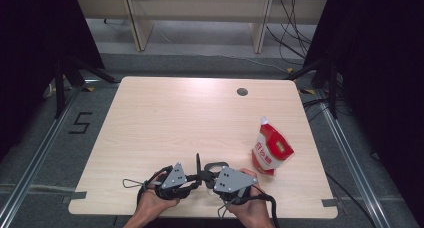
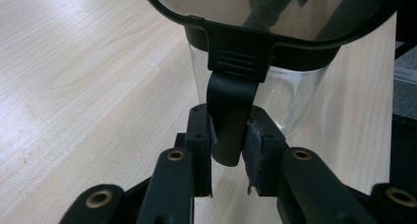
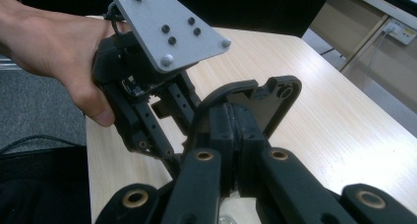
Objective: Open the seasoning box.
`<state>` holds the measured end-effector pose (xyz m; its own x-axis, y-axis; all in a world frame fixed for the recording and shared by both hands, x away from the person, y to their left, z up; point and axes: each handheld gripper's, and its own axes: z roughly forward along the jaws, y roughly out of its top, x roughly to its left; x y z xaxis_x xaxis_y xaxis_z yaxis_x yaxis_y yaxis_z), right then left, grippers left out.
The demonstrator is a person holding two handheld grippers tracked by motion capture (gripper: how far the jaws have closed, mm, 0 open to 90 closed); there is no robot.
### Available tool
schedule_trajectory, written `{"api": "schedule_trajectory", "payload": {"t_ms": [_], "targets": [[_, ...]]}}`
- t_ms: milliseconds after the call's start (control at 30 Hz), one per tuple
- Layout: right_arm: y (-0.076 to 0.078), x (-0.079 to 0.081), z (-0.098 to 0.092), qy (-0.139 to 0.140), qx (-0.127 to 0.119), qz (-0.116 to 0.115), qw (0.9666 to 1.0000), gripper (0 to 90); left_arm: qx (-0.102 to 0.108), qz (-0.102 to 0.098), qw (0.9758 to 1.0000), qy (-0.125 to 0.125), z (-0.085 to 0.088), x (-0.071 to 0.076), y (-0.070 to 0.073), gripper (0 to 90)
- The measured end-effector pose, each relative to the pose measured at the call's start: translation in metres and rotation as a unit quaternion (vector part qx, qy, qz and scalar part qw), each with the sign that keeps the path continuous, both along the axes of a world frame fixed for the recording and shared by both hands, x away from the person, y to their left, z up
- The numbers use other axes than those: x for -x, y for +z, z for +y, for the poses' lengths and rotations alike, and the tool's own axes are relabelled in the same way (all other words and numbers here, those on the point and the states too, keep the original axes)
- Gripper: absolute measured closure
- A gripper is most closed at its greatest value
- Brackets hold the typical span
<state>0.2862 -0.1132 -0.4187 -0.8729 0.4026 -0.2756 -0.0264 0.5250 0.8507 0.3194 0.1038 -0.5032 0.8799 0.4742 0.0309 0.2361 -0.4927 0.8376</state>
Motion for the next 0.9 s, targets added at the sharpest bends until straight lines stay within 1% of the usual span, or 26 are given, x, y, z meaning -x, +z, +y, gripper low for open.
{"api": "schedule_trajectory", "payload": {"t_ms": [33,100,133,167,233,267,300,367,400,467,533,600,633,667,700,733,767,800,833,867,900], "targets": [[0.000,0.000,0.001,0.003,0.003,0.002,1.0000,89.3,0.006,0.001,1.0000,0.002,-0.001,0.001,0.000,73.8],[-0.001,0.000,0.003,0.006,0.002,-0.003,1.0000,89.2,0.006,-0.001,1.0000,0.004,-0.001,0.001,-0.001,73.9],[-0.001,0.000,0.003,0.006,0.002,-0.003,1.0000,89.2,0.005,-0.004,1.0000,0.006,-0.001,0.001,-0.001,73.9],[-0.001,0.000,0.003,0.003,0.000,-0.001,1.0000,89.2,0.008,0.000,0.9999,0.006,-0.002,0.001,-0.001,73.9],[-0.001,0.000,0.002,0.004,0.002,-0.002,1.0000,89.1,0.007,-0.004,1.0000,0.005,-0.002,0.001,-0.001,73.9],[-0.001,0.000,0.001,0.005,0.001,0.005,1.0000,88.7,0.008,-0.002,1.0000,0.003,-0.002,0.001,-0.001,73.9],[-0.001,-0.001,0.000,0.003,-0.003,0.001,1.0000,88.3,0.008,-0.001,1.0000,0.002,-0.002,0.001,0.000,73.9],[0.000,-0.001,-0.003,0.005,-0.003,0.004,1.0000,87.8,0.011,-0.001,0.9999,0.003,-0.003,0.001,0.000,73.8],[0.000,-0.002,-0.008,-0.002,-0.008,0.004,1.0000,86.9,0.009,-0.004,0.9999,0.002,-0.002,0.001,0.000,73.8],[0.000,-0.002,-0.011,-0.002,-0.008,0.005,1.0000,86.4,0.010,-0.001,1.0000,0.002,-0.002,0.002,0.000,73.7],[-0.002,-0.002,-0.019,-0.009,-0.013,0.008,0.9998,85.0,0.005,-0.002,1.0000,0.003,-0.001,0.002,0.001,73.6],[-0.004,-0.002,-0.030,-0.019,-0.014,0.008,0.9997,83.8,0.006,0.001,1.0000,0.005,-0.001,0.002,0.000,73.5],[-0.006,-0.002,-0.034,-0.024,-0.015,0.013,0.9995,83.1,0.011,0.003,0.9999,0.006,-0.002,0.003,0.000,73.4],[-0.010,-0.003,-0.048,-0.034,-0.024,0.013,0.9990,81.6,0.014,0.005,0.9999,0.006,-0.002,0.003,0.000,73.2],[-0.010,-0.003,-0.048,-0.034,-0.024,0.013,0.9990,81.6,0.015,0.006,0.9998,0.007,-0.002,0.003,0.000,73.2],[-0.013,-0.003,-0.056,-0.041,-0.027,0.023,0.9986,80.4,0.016,0.006,0.9998,0.007,-0.002,0.003,0.000,72.8],[-0.015,-0.004,-0.063,-0.043,-0.030,0.023,0.9984,79.7,0.016,0.006,0.9998,0.004,-0.001,0.002,0.001,71.9],[-0.018,-0.004,-0.069,-0.050,-0.038,0.028,0.9977,78.4,0.019,0.006,0.9998,-0.002,0.000,0.001,0.001,69.1],[-0.024,-0.004,-0.084,-0.064,-0.047,0.043,0.9959,75.3,0.028,0.013,0.9995,0.010,0.000,0.003,0.002,61.7],[-0.024,-0.004,-0.084,-0.064,-0.047,0.043,0.9959,75.3,0.020,0.009,0.9998,-0.003,0.003,0.000,0.004,61.7],[-0.030,-0.001,-0.098,-0.079,-0.060,0.052,0.9937,72.0,0.026,0.018,0.9994,0.010,0.003,0.003,0.004,57.3]]}}
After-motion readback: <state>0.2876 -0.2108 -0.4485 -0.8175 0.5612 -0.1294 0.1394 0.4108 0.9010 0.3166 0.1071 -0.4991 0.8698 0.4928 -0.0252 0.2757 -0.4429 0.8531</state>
